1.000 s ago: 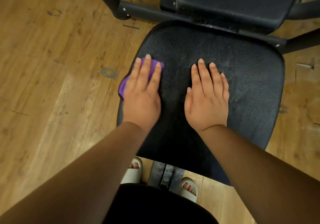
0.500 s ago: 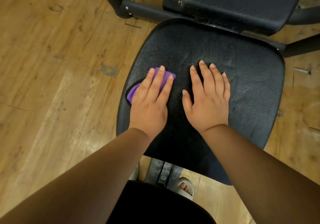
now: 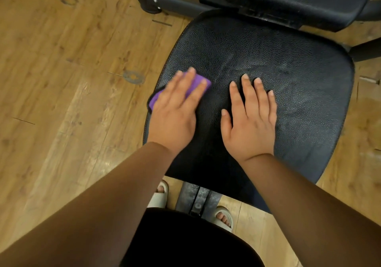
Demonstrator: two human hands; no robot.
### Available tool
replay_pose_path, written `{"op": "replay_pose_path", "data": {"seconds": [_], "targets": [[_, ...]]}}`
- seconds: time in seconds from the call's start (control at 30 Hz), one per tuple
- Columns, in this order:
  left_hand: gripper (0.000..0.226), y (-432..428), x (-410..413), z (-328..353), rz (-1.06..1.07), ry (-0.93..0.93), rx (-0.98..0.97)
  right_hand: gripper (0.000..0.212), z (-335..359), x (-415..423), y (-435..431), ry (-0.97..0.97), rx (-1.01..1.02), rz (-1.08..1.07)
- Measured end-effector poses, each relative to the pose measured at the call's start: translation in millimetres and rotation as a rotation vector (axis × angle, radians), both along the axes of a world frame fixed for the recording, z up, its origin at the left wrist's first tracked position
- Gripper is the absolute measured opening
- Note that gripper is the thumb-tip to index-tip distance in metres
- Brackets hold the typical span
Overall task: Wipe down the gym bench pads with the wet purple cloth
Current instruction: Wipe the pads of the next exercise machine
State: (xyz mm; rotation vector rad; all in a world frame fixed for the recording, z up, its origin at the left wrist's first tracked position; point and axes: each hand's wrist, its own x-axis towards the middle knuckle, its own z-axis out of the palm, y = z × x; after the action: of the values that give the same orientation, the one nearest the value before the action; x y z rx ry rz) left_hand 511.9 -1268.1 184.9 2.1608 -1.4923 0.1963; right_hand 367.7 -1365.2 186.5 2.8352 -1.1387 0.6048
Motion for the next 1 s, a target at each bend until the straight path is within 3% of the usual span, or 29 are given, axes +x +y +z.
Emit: {"op": "replay_pose_path", "data": {"seconds": [0.07, 0.13, 0.23, 0.3, 0.43, 0.5, 0.67, 0.83, 0.9, 1.0], "targets": [[0.053, -4.7, -3.7, 2.0, 0.194, 0.057, -0.038, 0.054, -1.0, -0.1, 0.4, 0.006, -0.006, 0.001], [0.056, -11.3, -26.1, 0.4, 0.253, 0.072, -0.016, 0.054, -1.5, 0.1, 0.5, 0.013, -0.008, 0.002], [0.053, -7.4, -46.5, -6.9, -0.008, 0.056, 0.052, 0.054, -2.2, -0.3, 0.9, 0.009, -0.003, 0.002], [0.054, -0.4, -30.3, -6.7, -0.071, 0.033, 0.066, 0.054, -2.3, -0.1, 1.4, 0.013, -0.005, -0.001], [0.056, 2.9, 0.7, 1.1, 0.231, 0.072, -0.033, 0.055, -1.7, -0.2, 2.8, 0.03, -0.005, -0.003], [0.058, -0.7, -8.5, 2.5, 0.277, 0.096, -0.045, 0.055, -1.6, 0.0, 2.7, 0.032, -0.006, -0.004], [0.054, 7.7, -33.6, -6.5, -0.148, 0.025, 0.072, 0.054, -3.2, -0.1, 2.1, 0.001, -0.018, -0.002], [0.059, 8.5, 4.2, 1.1, 0.185, 0.057, -0.009, 0.054, -3.6, -0.6, 3.1, 0.004, -0.024, 0.0], [0.06, 7.6, -8.0, 0.0, 0.147, 0.024, 0.009, 0.054, -2.9, -0.3, 3.0, 0.002, -0.025, -0.004], [0.058, 12.6, -42.2, -7.3, -0.08, 0.033, 0.07, 0.053, -3.4, -1.2, 2.5, -0.008, -0.017, -0.003]]}}
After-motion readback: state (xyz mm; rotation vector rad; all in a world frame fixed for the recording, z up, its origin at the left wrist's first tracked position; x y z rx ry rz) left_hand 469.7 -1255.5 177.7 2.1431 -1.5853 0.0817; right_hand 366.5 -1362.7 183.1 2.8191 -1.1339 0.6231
